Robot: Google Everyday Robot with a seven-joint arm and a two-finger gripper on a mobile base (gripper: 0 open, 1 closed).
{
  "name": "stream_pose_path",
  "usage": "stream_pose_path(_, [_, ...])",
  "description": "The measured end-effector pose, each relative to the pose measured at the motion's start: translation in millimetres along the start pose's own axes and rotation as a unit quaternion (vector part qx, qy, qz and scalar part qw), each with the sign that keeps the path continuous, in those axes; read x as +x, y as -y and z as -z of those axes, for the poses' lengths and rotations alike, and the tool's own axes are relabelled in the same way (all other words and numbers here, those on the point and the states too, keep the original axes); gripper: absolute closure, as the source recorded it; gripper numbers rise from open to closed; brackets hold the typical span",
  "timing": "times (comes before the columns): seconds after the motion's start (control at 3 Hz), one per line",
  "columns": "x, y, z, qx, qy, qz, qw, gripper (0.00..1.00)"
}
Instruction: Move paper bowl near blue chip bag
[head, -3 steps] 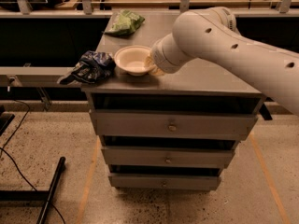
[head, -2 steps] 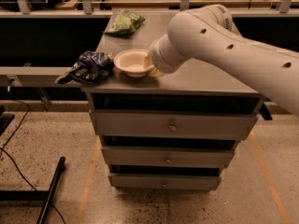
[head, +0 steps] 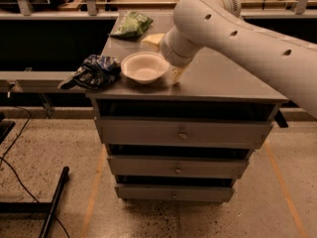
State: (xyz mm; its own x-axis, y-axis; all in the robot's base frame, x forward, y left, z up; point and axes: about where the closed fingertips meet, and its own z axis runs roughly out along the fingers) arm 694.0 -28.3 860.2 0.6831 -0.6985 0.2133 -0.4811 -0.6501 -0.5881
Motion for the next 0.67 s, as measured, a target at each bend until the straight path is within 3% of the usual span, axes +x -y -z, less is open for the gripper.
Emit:
stream_pose_path(0.33, [0.9,2.2,2.9,0.000,0.000,0.000,1.0000,0.18])
stream_pose_path(0.67, [6.6,4.4,7.6,0.000,-0.004,-0.006,1.0000,0.49])
